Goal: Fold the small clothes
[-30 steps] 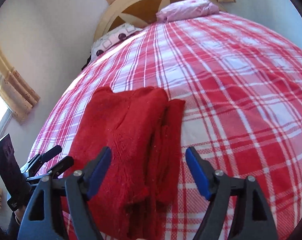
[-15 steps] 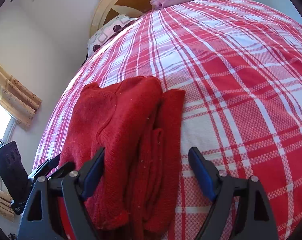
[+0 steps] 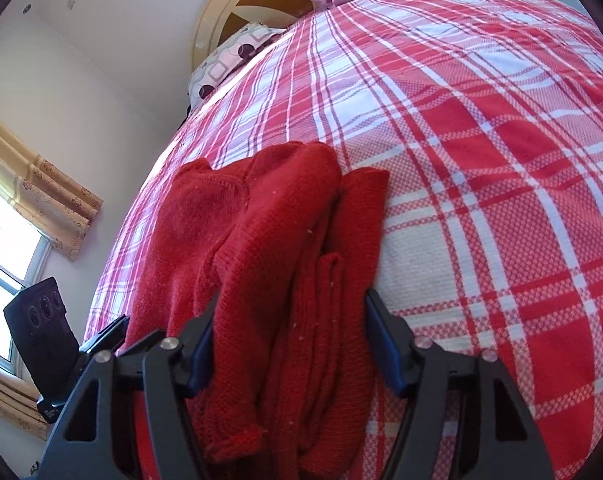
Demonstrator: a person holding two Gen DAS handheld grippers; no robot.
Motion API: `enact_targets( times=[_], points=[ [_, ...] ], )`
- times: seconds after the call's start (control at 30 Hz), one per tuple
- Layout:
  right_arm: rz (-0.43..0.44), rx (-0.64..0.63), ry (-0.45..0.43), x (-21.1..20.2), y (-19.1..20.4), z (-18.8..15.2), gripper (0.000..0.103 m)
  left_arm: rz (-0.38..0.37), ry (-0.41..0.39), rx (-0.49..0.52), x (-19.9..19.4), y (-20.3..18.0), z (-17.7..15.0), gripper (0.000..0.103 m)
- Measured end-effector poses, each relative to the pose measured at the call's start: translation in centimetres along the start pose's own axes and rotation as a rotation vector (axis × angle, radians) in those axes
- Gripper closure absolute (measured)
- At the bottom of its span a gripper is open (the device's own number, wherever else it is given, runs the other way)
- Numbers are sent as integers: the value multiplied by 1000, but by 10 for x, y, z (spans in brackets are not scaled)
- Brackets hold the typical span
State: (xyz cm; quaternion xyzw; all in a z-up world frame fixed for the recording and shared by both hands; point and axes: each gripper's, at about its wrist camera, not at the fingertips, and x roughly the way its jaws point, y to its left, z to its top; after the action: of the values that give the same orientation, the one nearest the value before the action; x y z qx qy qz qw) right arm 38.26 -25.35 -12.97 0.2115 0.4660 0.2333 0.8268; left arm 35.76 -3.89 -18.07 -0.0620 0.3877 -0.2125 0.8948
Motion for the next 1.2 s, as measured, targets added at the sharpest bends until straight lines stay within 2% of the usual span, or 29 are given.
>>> enact_targets(
  times=[0.1,0.27,0.47,0.73,1.0,1.2],
  points=[
    [27,1,-7,0,1,-3,55,7,-19,21,-4,-3,-2,40],
    [5,-31,-33,-2,7,-6,58,28,-47,41,-9,-8,-2,57],
    [-41,-67,-57,-3,16,-10,61,61,-61,36,-15,-12,-1,66],
    [-78,-97,-99,-11,30,-12,65,92,-55,41,-35,-19,1,70],
    [-37,-114,-101,-14,52,-24,68,129,-76,28,-77,-19,-2,70],
    [27,-147,-102,-19,88,-31,70,176,-116,5,-119,-7,-14,70]
  ],
)
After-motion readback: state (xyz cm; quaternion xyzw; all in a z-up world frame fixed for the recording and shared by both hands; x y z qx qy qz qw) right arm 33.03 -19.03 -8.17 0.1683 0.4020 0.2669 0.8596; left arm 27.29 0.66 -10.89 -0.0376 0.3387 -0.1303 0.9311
